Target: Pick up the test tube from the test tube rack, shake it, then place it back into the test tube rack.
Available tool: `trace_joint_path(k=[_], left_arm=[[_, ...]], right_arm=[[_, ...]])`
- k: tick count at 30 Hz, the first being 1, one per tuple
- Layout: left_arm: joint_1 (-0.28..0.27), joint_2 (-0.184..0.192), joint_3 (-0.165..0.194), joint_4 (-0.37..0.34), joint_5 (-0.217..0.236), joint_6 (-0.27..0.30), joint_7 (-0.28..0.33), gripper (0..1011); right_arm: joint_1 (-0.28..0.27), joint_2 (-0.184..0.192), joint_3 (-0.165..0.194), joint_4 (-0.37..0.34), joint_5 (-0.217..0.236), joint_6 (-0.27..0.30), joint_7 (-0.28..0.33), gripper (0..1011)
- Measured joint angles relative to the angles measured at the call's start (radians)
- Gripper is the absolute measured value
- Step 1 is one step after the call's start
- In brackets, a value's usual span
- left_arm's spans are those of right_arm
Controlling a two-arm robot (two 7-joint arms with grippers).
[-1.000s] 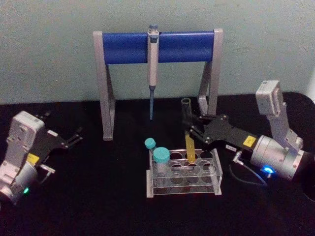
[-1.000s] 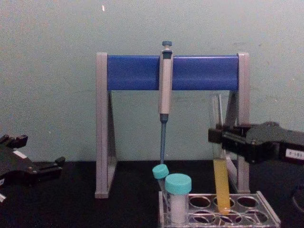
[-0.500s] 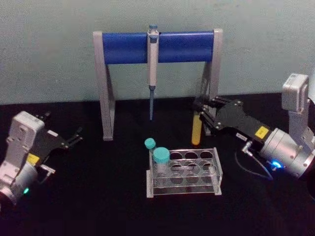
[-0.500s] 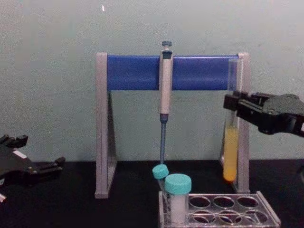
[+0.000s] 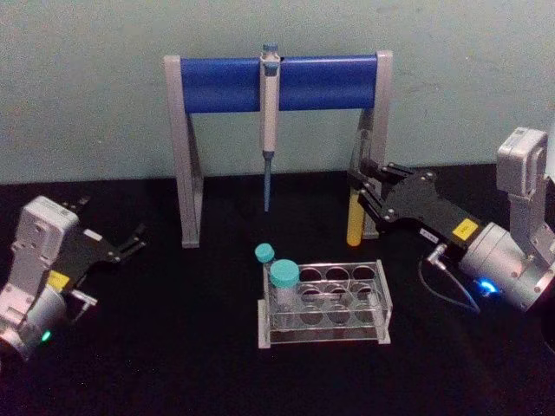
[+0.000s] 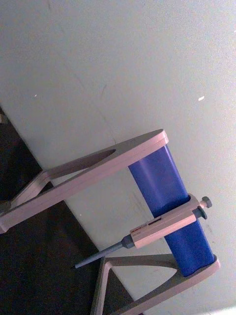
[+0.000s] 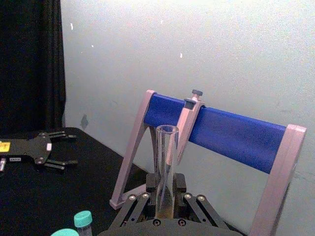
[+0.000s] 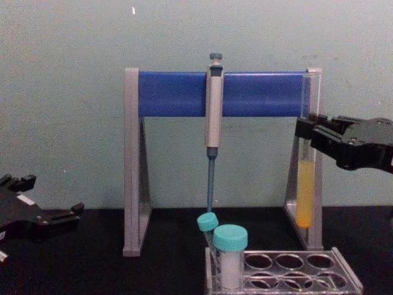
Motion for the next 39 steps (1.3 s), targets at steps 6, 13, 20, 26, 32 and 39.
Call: trace_joint_path(k=[6,13,20,26,32,39], left_arm=[[0.0,0.0,0.0,0.0,0.0,0.0,0.0,1001],[0.0,0.0,0.0,0.0,0.0,0.0,0.0,1001],[0.0,0.0,0.0,0.0,0.0,0.0,0.0,1001],[0.0,0.0,0.0,0.0,0.0,0.0,0.0,1001],[0.0,0.0,0.0,0.0,0.0,0.0,0.0,1001],[0.0,0.0,0.0,0.0,0.0,0.0,0.0,1001]], right_arm=[[0.008,-0.009,0.0,0.011,-0.001,-0.001,0.025,228],[0.026,-0.009,-0.016,0.027,0.021,-0.016,0.086,228],[0.038,0.017,-0.038,0.038,0.08,-0.032,0.193,228],[0.009,0.055,-0.038,0.011,0.151,-0.023,0.246,228],[-0.04,0.108,-0.028,-0.043,0.19,0.004,0.247,228],[-0.098,0.169,0.0,-0.11,0.16,0.039,0.142,228]])
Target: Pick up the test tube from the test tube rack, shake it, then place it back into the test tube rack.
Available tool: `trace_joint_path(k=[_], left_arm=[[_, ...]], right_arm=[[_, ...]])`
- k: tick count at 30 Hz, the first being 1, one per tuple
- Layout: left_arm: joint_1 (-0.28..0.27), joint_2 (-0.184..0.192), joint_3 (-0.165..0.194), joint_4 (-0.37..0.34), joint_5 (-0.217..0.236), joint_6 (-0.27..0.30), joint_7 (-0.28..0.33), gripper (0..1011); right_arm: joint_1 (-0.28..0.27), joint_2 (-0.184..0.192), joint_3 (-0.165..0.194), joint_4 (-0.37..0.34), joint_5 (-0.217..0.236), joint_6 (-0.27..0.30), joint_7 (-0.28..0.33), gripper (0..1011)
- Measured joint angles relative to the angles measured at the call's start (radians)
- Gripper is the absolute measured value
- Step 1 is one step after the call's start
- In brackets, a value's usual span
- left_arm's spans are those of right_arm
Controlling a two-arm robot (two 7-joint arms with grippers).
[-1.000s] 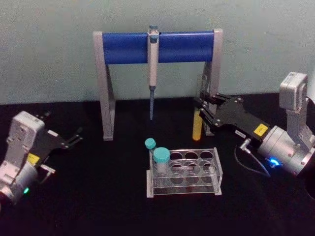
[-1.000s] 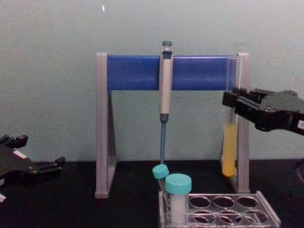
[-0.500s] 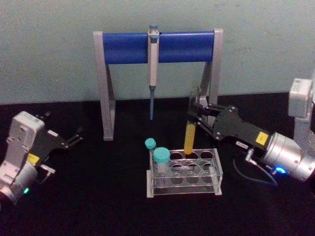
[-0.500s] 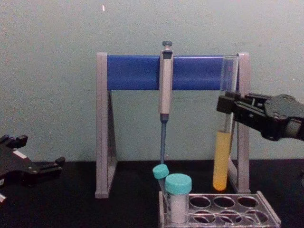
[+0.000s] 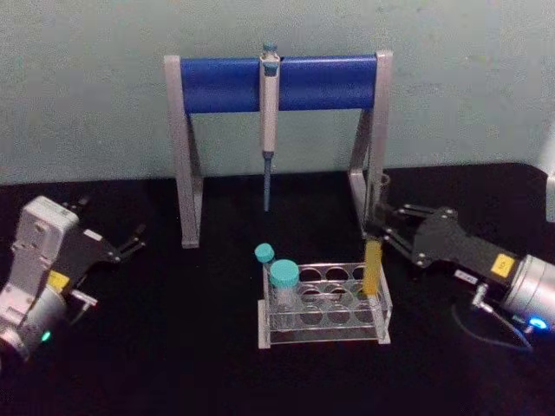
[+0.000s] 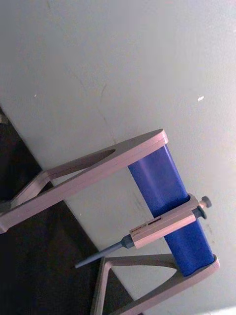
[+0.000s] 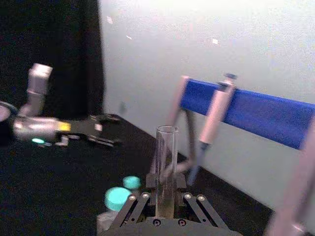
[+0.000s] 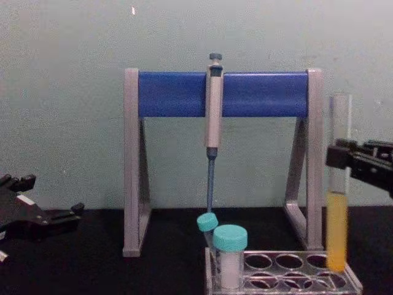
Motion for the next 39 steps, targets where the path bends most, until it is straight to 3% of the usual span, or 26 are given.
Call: trace_joint_path(k=[4,8,15,19,24,30,39], left_arm=[[0.0,0.0,0.0,0.0,0.0,0.0,0.0,1001],[0.0,0.0,0.0,0.0,0.0,0.0,0.0,1001],[0.0,0.0,0.0,0.0,0.0,0.0,0.0,1001],[0.0,0.0,0.0,0.0,0.0,0.0,0.0,1001],[0.0,0.0,0.0,0.0,0.0,0.0,0.0,1001],[0.0,0.0,0.0,0.0,0.0,0.0,0.0,1001],[0.0,0.0,0.0,0.0,0.0,0.0,0.0,1001]], right_arm=[[-0.018,0.016,0.019,-0.032,-0.049,0.03,-0.088,228],[-0.016,0.008,0.032,-0.046,-0.108,0.054,-0.157,228],[0.019,-0.031,0.032,-0.036,-0.169,0.06,-0.197,228],[0.04,-0.06,0.028,-0.015,-0.179,0.05,-0.19,228],[0.057,-0.097,0.028,0.022,-0.137,0.022,-0.134,228],[0.077,-0.127,0.019,0.071,-0.032,-0.018,-0.017,228],[0.088,-0.111,-0.005,0.088,0.078,-0.023,0.112,228]])
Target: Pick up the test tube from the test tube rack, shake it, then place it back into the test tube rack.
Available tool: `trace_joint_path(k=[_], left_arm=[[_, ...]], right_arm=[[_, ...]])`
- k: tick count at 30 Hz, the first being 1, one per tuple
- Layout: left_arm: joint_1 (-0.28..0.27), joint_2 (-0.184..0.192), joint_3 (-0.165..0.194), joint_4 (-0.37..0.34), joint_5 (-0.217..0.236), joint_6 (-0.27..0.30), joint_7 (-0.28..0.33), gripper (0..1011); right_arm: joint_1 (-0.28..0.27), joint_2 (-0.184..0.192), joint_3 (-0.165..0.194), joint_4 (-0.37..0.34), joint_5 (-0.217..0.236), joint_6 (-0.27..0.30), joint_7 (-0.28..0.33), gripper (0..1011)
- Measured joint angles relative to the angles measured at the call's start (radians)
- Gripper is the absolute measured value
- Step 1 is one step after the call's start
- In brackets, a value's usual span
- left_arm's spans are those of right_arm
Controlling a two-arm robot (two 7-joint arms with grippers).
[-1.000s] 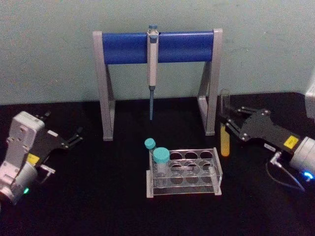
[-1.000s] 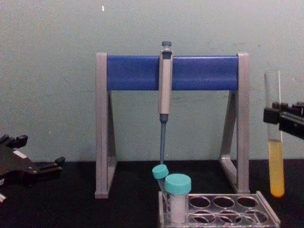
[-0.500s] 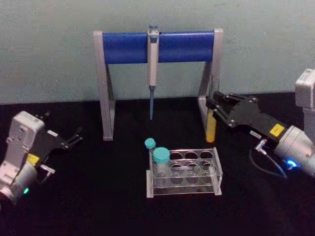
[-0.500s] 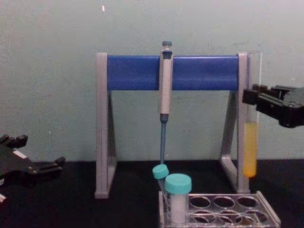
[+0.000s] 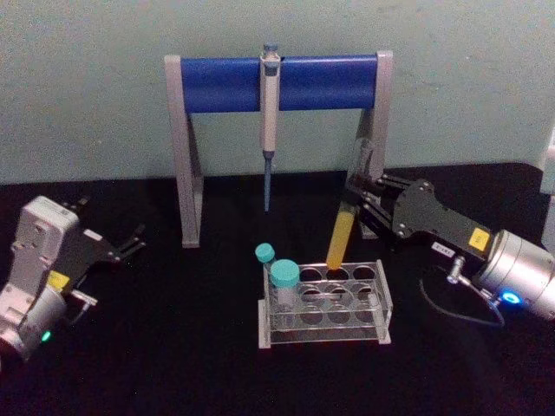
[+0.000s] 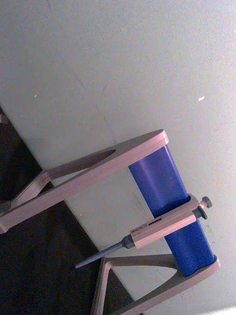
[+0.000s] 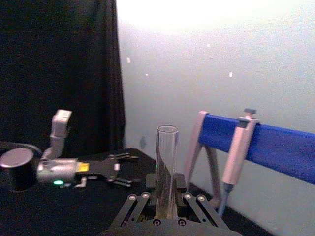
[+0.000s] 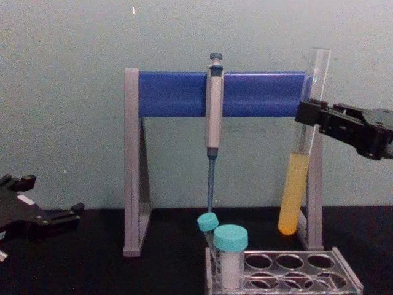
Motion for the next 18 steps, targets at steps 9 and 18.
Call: trace_joint_path(k=[9,18], left_arm=[[0.0,0.0,0.0,0.0,0.0,0.0,0.0,1001],[0.0,0.0,0.0,0.0,0.0,0.0,0.0,1002]], right_arm=[[-0.027,0.1,-0.015,-0.078,0.034,0.088,0.012,228],[-0.07,0.197,0.007,-0.163,-0.023,0.133,-0.118,228]])
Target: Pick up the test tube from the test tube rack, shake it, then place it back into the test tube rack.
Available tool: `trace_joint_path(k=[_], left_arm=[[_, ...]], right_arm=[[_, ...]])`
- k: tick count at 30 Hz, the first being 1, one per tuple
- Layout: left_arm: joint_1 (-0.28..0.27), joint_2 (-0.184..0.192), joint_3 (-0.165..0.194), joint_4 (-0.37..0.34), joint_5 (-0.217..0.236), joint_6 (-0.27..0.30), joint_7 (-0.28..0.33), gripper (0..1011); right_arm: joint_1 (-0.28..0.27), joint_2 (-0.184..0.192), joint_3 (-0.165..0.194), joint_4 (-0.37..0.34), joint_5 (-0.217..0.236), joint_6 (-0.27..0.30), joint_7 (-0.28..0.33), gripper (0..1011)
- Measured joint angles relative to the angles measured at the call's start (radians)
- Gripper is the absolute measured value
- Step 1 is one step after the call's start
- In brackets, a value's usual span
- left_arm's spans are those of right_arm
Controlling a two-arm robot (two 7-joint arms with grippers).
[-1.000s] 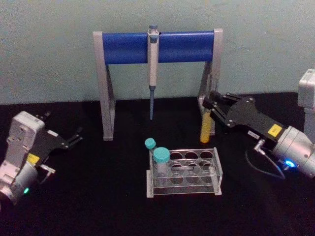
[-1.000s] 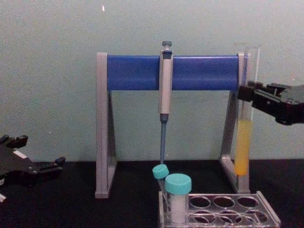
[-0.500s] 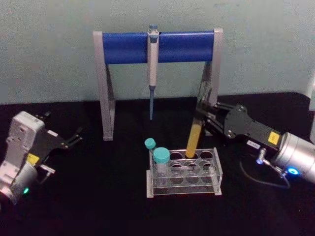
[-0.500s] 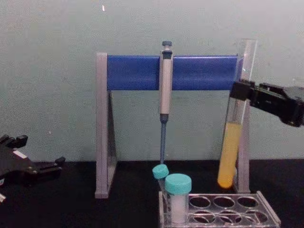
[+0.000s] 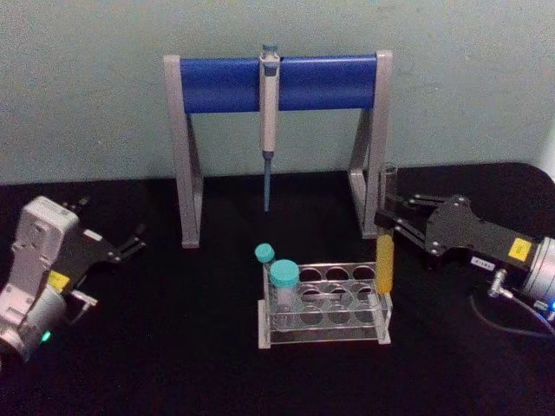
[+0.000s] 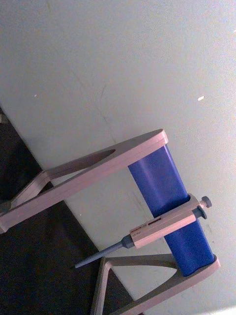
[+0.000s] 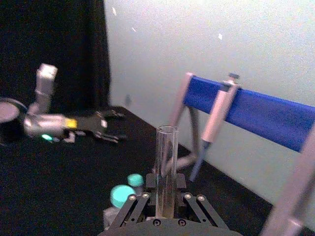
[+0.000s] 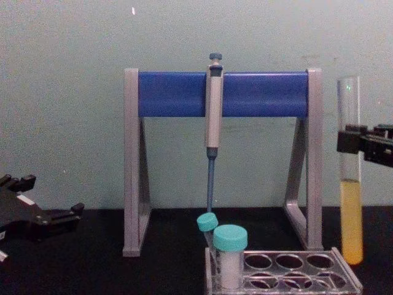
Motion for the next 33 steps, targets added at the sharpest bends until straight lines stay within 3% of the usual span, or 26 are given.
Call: trace_joint_path(k=[8,13,16,23,27,33], left_arm=[[0.0,0.0,0.0,0.0,0.0,0.0,0.0,1001],[0.0,0.0,0.0,0.0,0.0,0.0,0.0,1001],[0.0,0.0,0.0,0.0,0.0,0.0,0.0,1001],[0.0,0.0,0.0,0.0,0.0,0.0,0.0,1001],[0.0,0.0,0.0,0.0,0.0,0.0,0.0,1001],[0.0,0.0,0.0,0.0,0.0,0.0,0.0,1001]], right_arm=[[0.013,0.005,-0.013,-0.025,-0.125,0.032,-0.115,228],[0.027,-0.025,-0.023,-0.03,-0.216,0.039,-0.188,228],[0.03,-0.048,-0.022,-0.026,-0.245,0.02,-0.213,228],[0.038,-0.107,-0.01,0.01,-0.24,-0.037,-0.207,228],[0.051,-0.148,-0.007,0.05,-0.19,-0.061,-0.141,228],[0.066,-0.175,-0.008,0.089,-0.109,-0.079,-0.048,228]])
